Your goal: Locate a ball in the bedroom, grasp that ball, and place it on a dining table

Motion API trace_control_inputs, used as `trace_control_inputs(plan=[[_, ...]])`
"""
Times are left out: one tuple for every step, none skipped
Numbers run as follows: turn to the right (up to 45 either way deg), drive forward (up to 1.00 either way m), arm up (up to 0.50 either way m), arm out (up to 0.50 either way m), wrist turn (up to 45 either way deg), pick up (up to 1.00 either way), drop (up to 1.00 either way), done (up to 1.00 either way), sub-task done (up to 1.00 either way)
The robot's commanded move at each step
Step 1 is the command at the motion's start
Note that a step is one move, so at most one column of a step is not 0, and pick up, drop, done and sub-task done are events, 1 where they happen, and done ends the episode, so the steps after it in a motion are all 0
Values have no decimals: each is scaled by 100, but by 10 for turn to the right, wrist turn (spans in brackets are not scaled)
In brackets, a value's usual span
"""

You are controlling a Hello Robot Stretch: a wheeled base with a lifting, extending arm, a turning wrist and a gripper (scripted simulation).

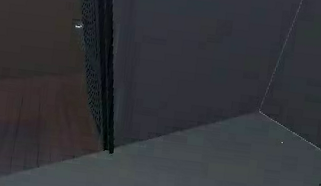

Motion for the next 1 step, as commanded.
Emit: trace_control_inputs(plan=[[-450,0,0,0,0,0,0,0,0]])
